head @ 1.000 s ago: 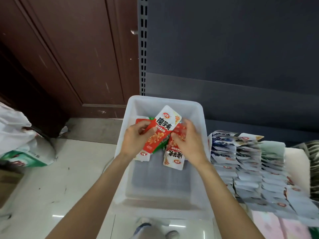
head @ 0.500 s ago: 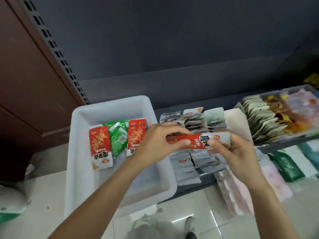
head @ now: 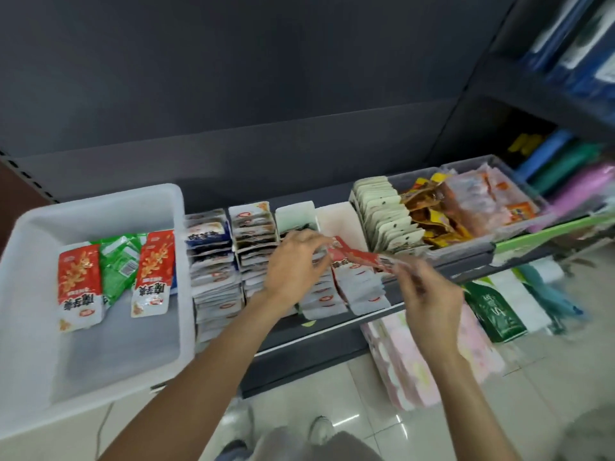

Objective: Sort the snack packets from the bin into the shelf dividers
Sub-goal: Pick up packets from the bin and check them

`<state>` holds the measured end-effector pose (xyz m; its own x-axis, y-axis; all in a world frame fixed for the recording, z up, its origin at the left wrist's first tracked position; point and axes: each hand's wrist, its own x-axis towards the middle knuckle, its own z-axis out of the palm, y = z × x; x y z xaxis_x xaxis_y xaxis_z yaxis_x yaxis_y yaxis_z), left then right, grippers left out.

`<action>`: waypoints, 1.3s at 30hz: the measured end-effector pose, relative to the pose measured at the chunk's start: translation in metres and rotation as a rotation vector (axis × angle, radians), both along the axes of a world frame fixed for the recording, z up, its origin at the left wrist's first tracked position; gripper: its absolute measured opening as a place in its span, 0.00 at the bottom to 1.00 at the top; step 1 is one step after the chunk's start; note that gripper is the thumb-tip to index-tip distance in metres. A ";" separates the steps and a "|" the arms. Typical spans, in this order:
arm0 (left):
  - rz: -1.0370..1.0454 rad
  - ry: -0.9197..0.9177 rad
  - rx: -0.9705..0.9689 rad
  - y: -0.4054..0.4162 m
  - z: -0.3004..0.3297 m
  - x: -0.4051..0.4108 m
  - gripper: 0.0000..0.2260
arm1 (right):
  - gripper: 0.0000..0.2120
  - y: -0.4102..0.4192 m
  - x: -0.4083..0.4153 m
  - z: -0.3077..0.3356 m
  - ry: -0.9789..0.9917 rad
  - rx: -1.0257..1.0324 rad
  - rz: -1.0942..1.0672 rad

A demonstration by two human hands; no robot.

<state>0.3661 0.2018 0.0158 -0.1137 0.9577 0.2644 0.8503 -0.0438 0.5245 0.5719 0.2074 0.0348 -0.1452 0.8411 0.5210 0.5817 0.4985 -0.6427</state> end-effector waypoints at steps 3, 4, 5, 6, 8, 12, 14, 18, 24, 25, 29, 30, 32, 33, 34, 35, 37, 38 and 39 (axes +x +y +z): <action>0.043 0.179 0.015 0.006 -0.008 0.010 0.10 | 0.09 0.018 0.007 -0.014 -0.221 0.101 0.052; 0.038 0.215 0.021 0.008 -0.009 0.014 0.10 | 0.12 0.022 0.009 -0.018 -0.298 0.127 0.079; 0.022 0.238 0.019 0.009 -0.011 0.018 0.10 | 0.16 0.024 0.009 -0.022 -0.379 0.150 0.113; -0.001 0.253 0.011 0.009 -0.012 0.023 0.11 | 0.20 0.025 0.008 -0.024 -0.442 0.168 0.151; -0.021 0.266 0.018 0.007 -0.014 0.029 0.12 | 0.24 0.029 0.001 -0.030 -0.511 0.181 0.222; 0.011 0.273 0.062 0.003 -0.015 0.030 0.15 | 0.23 0.039 -0.014 -0.039 -0.566 0.158 0.246; 0.008 0.257 0.082 0.001 -0.017 0.028 0.17 | 0.20 0.040 -0.019 -0.040 -0.547 0.159 0.221; 0.008 0.259 0.098 -0.004 -0.020 0.028 0.13 | 0.15 0.044 -0.030 -0.044 -0.629 0.075 0.193; 0.130 0.153 0.303 -0.031 -0.004 0.008 0.08 | 0.11 0.023 -0.036 -0.028 -0.419 -0.020 0.190; 0.182 0.110 0.372 -0.041 0.001 -0.001 0.08 | 0.09 0.017 -0.039 -0.020 -0.316 0.007 0.211; 0.382 0.013 0.577 -0.096 0.014 -0.054 0.09 | 0.10 -0.009 -0.075 0.011 0.028 -0.152 0.451; 0.444 0.021 0.557 -0.112 0.014 -0.072 0.09 | 0.10 -0.015 -0.088 0.015 0.058 -0.253 0.532; 0.582 0.048 0.422 -0.141 0.008 -0.112 0.08 | 0.12 -0.026 -0.119 0.019 0.047 -0.465 0.694; 0.642 0.052 0.327 -0.153 0.004 -0.133 0.09 | 0.14 -0.032 -0.135 0.020 0.000 -0.520 0.758; 0.700 0.046 0.230 -0.164 -0.002 -0.154 0.09 | 0.15 -0.038 -0.153 0.020 -0.060 -0.532 0.807; 0.758 0.029 0.136 -0.173 -0.008 -0.174 0.10 | 0.15 -0.045 -0.172 0.020 -0.112 -0.523 0.849; 0.849 -0.017 -0.047 -0.186 -0.022 -0.211 0.17 | 0.14 -0.059 -0.214 0.020 -0.199 -0.488 0.920; 0.858 -0.029 -0.128 -0.189 -0.029 -0.228 0.21 | 0.14 -0.065 -0.237 0.018 -0.257 -0.455 0.943; 0.847 -0.034 -0.192 -0.191 -0.037 -0.245 0.24 | 0.14 -0.069 -0.260 0.014 -0.330 -0.409 0.958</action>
